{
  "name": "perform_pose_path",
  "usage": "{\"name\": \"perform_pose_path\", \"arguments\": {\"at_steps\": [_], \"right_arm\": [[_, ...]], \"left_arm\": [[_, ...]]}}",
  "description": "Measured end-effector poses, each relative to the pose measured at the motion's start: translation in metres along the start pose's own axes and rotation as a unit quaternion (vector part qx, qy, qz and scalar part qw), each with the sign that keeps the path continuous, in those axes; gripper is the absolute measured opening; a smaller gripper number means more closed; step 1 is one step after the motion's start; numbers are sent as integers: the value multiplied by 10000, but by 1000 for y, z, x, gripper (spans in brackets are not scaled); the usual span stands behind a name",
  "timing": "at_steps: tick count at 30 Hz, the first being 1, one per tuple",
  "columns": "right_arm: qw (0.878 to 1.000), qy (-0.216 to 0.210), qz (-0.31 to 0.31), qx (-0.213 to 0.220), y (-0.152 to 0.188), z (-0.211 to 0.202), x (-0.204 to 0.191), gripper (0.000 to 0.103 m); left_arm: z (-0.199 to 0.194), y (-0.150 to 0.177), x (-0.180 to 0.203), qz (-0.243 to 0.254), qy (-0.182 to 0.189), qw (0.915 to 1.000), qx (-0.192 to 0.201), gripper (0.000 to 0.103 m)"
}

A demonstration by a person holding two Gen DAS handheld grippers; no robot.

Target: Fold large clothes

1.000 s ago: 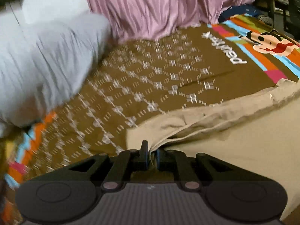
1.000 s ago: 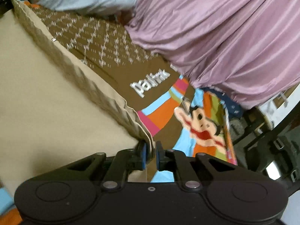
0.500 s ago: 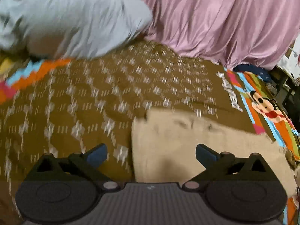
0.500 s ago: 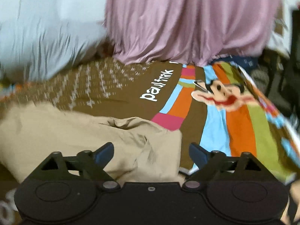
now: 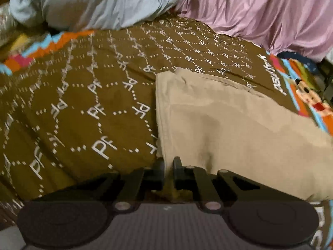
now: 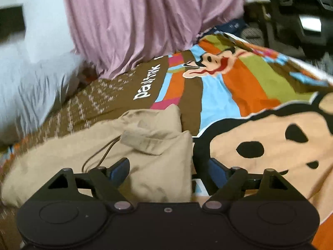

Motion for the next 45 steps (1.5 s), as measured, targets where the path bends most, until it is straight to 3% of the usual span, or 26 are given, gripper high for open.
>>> {"name": "perform_pose_path", "arguments": {"at_steps": [2, 4, 6, 8, 12, 13, 15, 16, 17, 19, 21, 23, 24, 26, 28, 31, 33, 35, 36, 37, 39, 41, 45], "right_arm": [[9998, -82, 184, 3, -1, 0, 6, 25], [9996, -81, 215, 190, -3, -7, 6, 16], [9987, -78, 141, 490, -7, -18, 4, 13], [9977, 9, 93, 675, -11, -23, 4, 10], [9990, 193, 246, 329, -9, -8, 15, 9], [9990, 241, 253, 275, -8, -5, 16, 11], [9981, 490, 221, 285, -8, -6, 18, 24], [9974, 583, 156, 382, -9, -8, 17, 36], [9966, 636, 3, 515, -12, -10, 14, 39], [9950, 607, -471, 640, -17, -10, 1, 43], [9923, 398, -1024, 566, -18, -1, -16, 55], [9859, 315, -1589, 411, -18, 11, -32, 74], [9798, 447, -1915, 362, -18, 19, -38, 75], [9686, 899, -2292, 337, -21, 34, -38, 62], [9730, 1240, -1911, 374, -32, 43, -20, 54], [9870, 1292, -850, 428, -45, 44, 19, 55], [9883, 1358, -541, 432, -45, 42, 31, 55], [9893, 1326, -369, 494, -41, 34, 35, 56], [9882, 1372, -329, 596, -40, 27, 33, 56], [9866, 1414, -402, 704, -40, 20, 29, 57], [9810, 1466, -849, 949, -39, 7, 4, 63], [9762, 1281, -1346, 1118, -38, -4, -29, 80], [9704, 675, -2133, 905, -33, 13, -108, 85]], "left_arm": [[-7, 0, 1, -7, -243, 9994, 233, 8], [-19, 0, -2, -200, -374, 9975, 573, 7], [-31, 3, -7, -542, -238, 9956, 726, 7], [-29, 12, -11, -730, -245, 9955, 555, 7], [-22, 12, -16, -866, -126, 9956, 325, 8], [-23, 11, -18, -908, -60, 9952, 373, 9], [-23, 9, -20, -930, 6, 9948, 421, 9], [-22, 9, -22, -944, 15, 9947, 412, 10], [-21, 10, -22, -955, 5, 9947, 392, 10], [-19, 11, -22, -938, -38, 9949, 363, 10], [-16, 10, -19, -878, -123, 9954, 351, 10], [-15, 10, -17, -814, -201, 9959, 349, 10], [-14, 10, -16, -781, -236, 9960, 351, 10], [-13, 9, -15, -721, -305, 9963, 358, 10], [-12, 9, -14, -697, -328, 9964, 356, 11], [-11, 8, -15, -666, -347, 9966, 333, 13], [-12, 8, -19, -709, -388, 9960, 371, 22], [-22, 7, -23, -875, -460, 9935, 562, 50], [-31, 7, -24, -920, -445, 9916, 787, 58], [-38, 6, -24, -932, -402, 9901, 970, 67], [-52, 2, -18, -861, -375, 9868, 1319, 69], [-58, -6, 1, -537, -289, 9855, 1585, 73], [-50, -27, 55, 393, -142, 9860, 1617, 81]]}}
Point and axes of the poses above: each gripper's, at about its wrist camera, not at the fingertips, and z roughly the way its jaws point, x to its right, y to its underside, the point moved 8 cm from there along z, roughly the way its jaws point, and after that the axes turned 12 degrees about -x, right-handed, at the moved point
